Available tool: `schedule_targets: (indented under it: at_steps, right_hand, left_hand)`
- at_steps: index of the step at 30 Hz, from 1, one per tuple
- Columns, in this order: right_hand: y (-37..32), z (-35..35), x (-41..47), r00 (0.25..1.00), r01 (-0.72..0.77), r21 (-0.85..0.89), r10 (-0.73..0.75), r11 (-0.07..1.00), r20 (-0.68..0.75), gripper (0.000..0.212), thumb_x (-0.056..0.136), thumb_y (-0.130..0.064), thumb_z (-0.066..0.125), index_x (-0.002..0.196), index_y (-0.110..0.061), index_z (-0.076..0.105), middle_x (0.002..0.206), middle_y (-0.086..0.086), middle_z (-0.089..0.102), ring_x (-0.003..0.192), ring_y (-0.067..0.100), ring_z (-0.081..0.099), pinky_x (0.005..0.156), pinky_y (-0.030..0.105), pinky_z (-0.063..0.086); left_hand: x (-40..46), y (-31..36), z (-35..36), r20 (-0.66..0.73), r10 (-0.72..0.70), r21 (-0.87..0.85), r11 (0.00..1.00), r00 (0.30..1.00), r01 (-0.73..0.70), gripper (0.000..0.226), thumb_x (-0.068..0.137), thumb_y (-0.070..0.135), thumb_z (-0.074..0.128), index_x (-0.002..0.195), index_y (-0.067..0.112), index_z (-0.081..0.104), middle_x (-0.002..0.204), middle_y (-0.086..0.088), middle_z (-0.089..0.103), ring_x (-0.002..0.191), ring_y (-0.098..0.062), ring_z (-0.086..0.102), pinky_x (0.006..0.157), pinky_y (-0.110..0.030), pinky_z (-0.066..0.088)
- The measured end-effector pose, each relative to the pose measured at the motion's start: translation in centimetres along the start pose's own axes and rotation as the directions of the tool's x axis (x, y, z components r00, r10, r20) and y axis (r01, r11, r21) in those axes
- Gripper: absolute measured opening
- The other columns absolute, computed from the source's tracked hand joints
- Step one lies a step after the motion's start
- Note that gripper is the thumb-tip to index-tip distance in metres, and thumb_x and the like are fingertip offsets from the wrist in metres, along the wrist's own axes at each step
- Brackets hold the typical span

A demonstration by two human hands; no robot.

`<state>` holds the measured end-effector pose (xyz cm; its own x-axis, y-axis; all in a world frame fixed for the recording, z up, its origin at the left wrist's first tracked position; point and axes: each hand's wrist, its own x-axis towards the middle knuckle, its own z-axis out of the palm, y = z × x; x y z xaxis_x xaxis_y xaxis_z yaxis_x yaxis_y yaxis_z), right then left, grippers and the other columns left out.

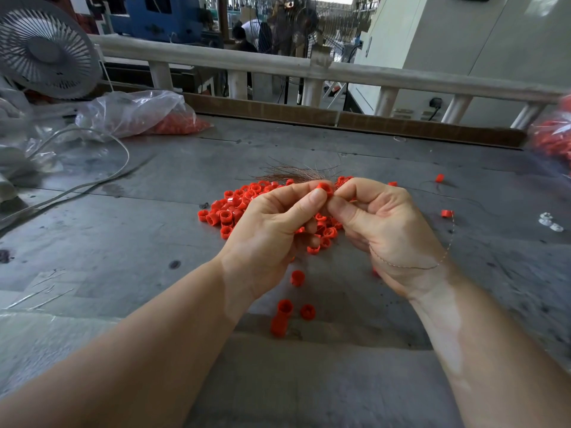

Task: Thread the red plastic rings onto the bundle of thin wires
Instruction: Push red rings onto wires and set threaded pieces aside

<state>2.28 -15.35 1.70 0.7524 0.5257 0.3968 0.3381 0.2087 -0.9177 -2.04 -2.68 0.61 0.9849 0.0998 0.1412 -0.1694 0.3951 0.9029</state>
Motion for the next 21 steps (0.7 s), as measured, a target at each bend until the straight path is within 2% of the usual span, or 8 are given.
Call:
schedule_targets:
  at_steps: [4,6,9,10,12,15,17,21]
  right_hand:
    - [0.11,-0.20,-0.05,1.000,0.018,-0.010,-0.018,1.000,0.016,0.014,0.082,-0.015,0.059,0.069,-0.010,0.056,0.043,-0.016,0.044,0.036,-0.002,0.031,0.040,0.006,0.025]
    - [0.24,-0.17,-0.03,0.999,0.050,-0.031,-0.050,0.998,0.014,0.014,0.084,-0.012,0.059,0.071,-0.010,0.057,0.043,-0.017,0.048,0.036,-0.004,0.038,0.041,0.004,0.028]
    - [0.57,-0.16,0.11,0.993,0.103,-0.199,-0.111,0.975,-0.030,0.018,0.086,-0.003,0.059,0.073,-0.014,0.063,0.055,-0.013,0.064,0.053,-0.005,0.057,0.056,0.007,0.042]
    - [0.70,-0.19,0.15,0.992,0.105,-0.264,-0.121,0.959,-0.044,0.019,0.086,-0.002,0.060,0.073,-0.016,0.065,0.060,-0.011,0.066,0.058,-0.004,0.059,0.059,0.009,0.044]
    - [0.89,-0.28,0.10,0.991,0.086,-0.321,-0.114,0.943,-0.072,0.022,0.088,-0.005,0.060,0.073,-0.020,0.065,0.054,-0.011,0.062,0.053,-0.004,0.055,0.055,0.009,0.041]
    - [0.92,-0.48,-0.02,0.990,0.008,-0.264,-0.044,0.964,-0.133,0.022,0.090,-0.015,0.059,0.071,-0.022,0.066,0.048,-0.009,0.054,0.045,0.000,0.045,0.046,0.011,0.036]
    - [0.82,-0.48,-0.03,0.989,-0.024,-0.209,-0.007,0.978,-0.149,0.018,0.089,-0.017,0.061,0.072,-0.022,0.068,0.054,-0.006,0.059,0.047,0.004,0.050,0.044,0.016,0.039]
    - [0.70,-0.47,0.00,0.986,0.004,-0.176,-0.033,0.984,-0.163,0.019,0.088,-0.015,0.061,0.072,-0.022,0.069,0.057,-0.005,0.062,0.050,0.005,0.054,0.045,0.016,0.042]
  left_hand:
    - [0.02,0.01,0.02,0.009,-0.010,-0.023,1.000,1.000,0.010,0.018,0.069,0.020,0.060,0.083,0.014,0.069,0.054,0.008,0.056,0.045,-0.002,0.046,0.042,-0.015,0.044]
    - [0.05,0.02,-0.02,0.017,-0.017,-0.042,0.999,1.000,0.018,0.020,0.069,0.019,0.061,0.086,0.013,0.069,0.057,0.006,0.059,0.048,-0.002,0.049,0.044,-0.015,0.046]
    - [0.04,-0.01,-0.10,0.025,-0.008,-0.069,0.998,1.000,0.009,0.022,0.069,0.018,0.063,0.089,0.013,0.069,0.067,0.004,0.067,0.057,-0.002,0.059,0.053,-0.015,0.051]
    - [0.07,-0.07,-0.13,0.016,0.005,-0.065,0.998,1.000,-0.003,0.022,0.068,0.017,0.063,0.089,0.013,0.070,0.069,0.004,0.068,0.060,-0.003,0.061,0.056,-0.016,0.052]
    - [0.20,-0.27,-0.17,-0.024,0.022,-0.042,0.999,0.999,-0.023,0.022,0.068,0.015,0.063,0.089,0.013,0.070,0.074,0.003,0.071,0.064,-0.004,0.064,0.061,-0.015,0.053]
    - [0.40,-0.52,-0.28,-0.089,0.044,-0.011,0.999,0.995,-0.046,0.025,0.064,0.015,0.065,0.089,0.014,0.071,0.079,0.002,0.072,0.072,-0.006,0.066,0.066,-0.015,0.053]
    - [0.40,-0.50,-0.37,-0.102,0.067,-0.010,0.998,0.993,-0.068,0.023,0.061,0.014,0.067,0.083,0.016,0.074,0.079,0.001,0.073,0.073,-0.007,0.067,0.067,-0.016,0.053]
    - [0.27,-0.19,-0.32,-0.055,0.086,-0.040,0.995,0.995,-0.088,0.019,0.061,0.011,0.068,0.078,0.016,0.076,0.079,-0.001,0.074,0.075,-0.009,0.069,0.068,-0.017,0.054]
